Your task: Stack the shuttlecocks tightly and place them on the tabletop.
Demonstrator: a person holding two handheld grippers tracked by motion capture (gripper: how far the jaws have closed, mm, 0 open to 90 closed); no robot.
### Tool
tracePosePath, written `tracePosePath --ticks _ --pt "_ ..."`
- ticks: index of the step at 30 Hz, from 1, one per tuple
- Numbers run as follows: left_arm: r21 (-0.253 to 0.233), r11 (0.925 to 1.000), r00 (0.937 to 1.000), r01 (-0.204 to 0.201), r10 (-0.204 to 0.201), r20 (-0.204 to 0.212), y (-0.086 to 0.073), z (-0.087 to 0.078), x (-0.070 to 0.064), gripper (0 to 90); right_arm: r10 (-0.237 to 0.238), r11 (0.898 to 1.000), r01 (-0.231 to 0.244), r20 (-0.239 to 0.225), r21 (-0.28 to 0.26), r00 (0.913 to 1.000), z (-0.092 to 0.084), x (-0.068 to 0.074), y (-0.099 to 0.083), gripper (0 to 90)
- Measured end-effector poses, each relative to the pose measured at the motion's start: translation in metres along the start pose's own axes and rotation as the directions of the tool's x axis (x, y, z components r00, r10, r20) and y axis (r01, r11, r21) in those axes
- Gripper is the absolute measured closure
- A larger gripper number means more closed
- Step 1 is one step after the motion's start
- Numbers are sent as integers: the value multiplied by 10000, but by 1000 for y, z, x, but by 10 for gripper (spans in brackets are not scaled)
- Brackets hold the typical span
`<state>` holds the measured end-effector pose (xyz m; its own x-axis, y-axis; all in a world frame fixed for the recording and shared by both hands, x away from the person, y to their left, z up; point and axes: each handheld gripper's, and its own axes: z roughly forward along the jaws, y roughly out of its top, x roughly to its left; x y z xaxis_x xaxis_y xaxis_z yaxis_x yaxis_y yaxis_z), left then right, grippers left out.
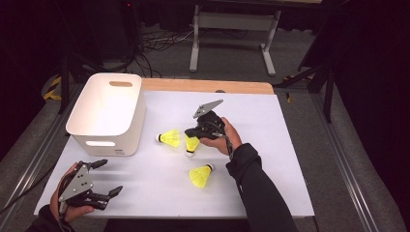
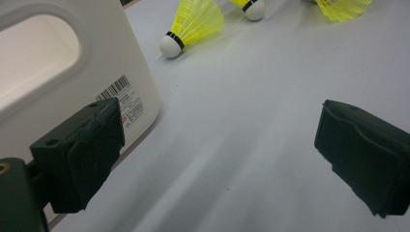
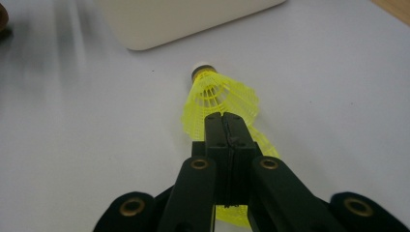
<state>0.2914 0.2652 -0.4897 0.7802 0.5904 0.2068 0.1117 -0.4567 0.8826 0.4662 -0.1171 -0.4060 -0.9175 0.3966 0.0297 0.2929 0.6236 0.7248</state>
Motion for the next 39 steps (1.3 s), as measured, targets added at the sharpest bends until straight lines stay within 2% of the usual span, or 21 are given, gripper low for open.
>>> tracePosePath --ticks 5,6,13,17,18,19,22,29,39 --pt "-39 10000 10000 -14 14 -66 0 -1 1 44 -66 9997 71 191 -250 9998 -2 3 2 900" --pt "-39 10000 10000 -27 26 -86 0 -1 1 43 -93 9992 108 393 -380 9992 -1 3 2 900" --pt "-69 10000 10000 -18 17 -94 0 -1 1 42 -45 9959 123 862 -894 9963 -3 7 -2 900" --pt "-26 10000 9999 -9 9 -102 0 0 0 42 234 9907 -90 1052 -1355 9942 -4 8 -18 900" --pt "-26 10000 9999 -9 9 -102 0 0 0 42 234 9907 -90 1052 -1355 9942 -4 8 -18 900" --pt "3 10000 10000 -30 30 -70 1 0 0 42 482 9855 -319 948 -1668 9943 -8 7 -26 900" --pt "35 10000 10000 -31 31 -80 1 1 0 41 652 9822 -468 965 -1822 9932 -13 6 -35 888" --pt "87 10000 9999 -40 41 -97 1 1 0 41 971 9813 -788 982 -1758 9904 -22 7 -56 832" --pt "97 9999 9999 -74 75 -80 1 2 -1 41 1169 9881 -1054 1017 -1118 9879 -19 11 -79 798"
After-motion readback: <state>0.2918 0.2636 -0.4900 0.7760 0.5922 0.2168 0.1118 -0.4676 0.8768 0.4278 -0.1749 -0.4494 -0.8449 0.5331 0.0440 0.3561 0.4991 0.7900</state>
